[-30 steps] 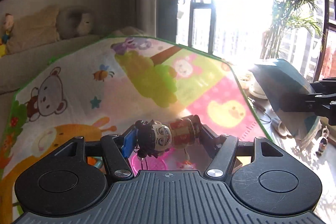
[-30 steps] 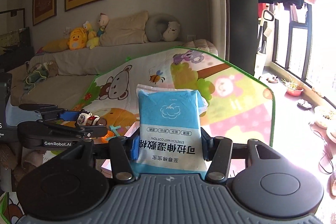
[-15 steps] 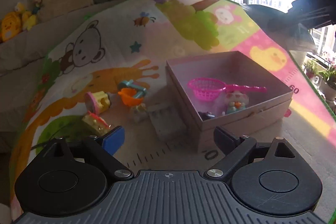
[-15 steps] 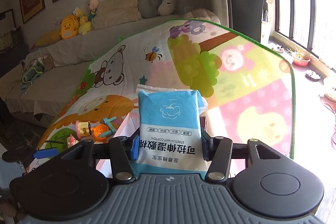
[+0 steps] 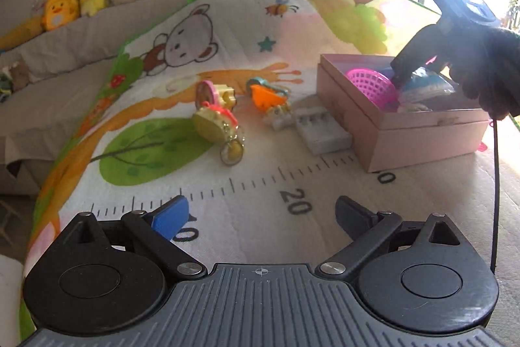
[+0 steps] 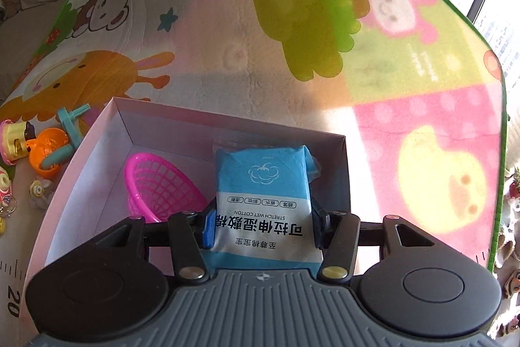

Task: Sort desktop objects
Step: 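Grasp the white battery holder with the right tool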

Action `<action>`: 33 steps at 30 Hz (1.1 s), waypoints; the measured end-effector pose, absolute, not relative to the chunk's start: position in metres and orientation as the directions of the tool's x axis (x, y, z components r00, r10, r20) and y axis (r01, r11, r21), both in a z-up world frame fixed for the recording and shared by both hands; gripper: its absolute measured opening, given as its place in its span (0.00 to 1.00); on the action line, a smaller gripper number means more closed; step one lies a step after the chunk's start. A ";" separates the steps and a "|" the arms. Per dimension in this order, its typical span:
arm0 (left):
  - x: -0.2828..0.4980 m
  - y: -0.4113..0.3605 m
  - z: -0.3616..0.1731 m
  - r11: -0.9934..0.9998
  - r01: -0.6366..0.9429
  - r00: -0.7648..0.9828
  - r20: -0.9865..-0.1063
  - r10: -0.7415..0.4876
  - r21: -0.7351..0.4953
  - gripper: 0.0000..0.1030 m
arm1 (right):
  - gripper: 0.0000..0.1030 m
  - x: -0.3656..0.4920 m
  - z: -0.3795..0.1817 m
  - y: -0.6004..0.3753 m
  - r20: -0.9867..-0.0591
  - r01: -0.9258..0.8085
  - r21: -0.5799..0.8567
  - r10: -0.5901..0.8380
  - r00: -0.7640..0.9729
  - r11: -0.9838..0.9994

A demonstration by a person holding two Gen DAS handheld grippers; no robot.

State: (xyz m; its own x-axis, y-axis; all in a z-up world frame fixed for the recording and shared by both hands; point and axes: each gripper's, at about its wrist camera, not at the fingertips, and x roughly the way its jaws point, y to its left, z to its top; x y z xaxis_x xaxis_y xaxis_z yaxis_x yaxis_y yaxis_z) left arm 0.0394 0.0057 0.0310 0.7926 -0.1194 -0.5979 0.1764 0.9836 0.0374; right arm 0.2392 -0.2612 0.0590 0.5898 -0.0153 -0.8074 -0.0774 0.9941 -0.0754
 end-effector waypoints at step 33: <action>0.052 0.054 0.004 0.988 0.029 0.786 -0.608 -0.115 -0.149 0.99 | 0.24 0.268 0.049 -0.085 -0.907 -0.240 0.110 0.196 0.371 0.965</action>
